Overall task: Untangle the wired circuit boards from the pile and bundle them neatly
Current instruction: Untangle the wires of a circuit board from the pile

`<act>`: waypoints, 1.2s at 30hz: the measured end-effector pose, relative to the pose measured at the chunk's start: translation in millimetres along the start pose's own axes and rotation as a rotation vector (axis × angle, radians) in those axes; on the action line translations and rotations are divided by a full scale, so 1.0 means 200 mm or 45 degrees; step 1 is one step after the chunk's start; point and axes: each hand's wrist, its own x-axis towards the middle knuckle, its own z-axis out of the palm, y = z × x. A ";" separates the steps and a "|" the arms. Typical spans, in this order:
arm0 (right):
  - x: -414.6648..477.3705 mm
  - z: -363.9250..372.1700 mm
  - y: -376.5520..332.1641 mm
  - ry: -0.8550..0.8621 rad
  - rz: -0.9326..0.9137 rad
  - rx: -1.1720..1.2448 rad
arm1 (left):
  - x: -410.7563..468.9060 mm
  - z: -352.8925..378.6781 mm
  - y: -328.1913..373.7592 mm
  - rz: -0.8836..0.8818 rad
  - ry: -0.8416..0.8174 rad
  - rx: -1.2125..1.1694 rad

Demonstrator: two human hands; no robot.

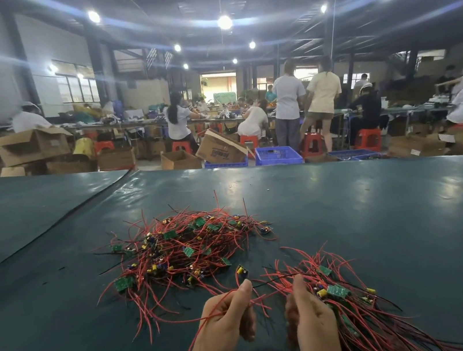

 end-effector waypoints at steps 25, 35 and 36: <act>0.09 -0.07 -0.02 0.373 0.090 0.415 | -0.01 -0.01 0.03 0.075 -0.116 0.115; 0.03 -0.02 -0.03 0.148 0.114 0.268 | 0.00 -0.03 0.02 0.008 0.071 -0.077; 0.02 -0.01 -0.03 0.109 0.158 0.227 | 0.00 -0.02 0.02 0.009 0.076 -0.078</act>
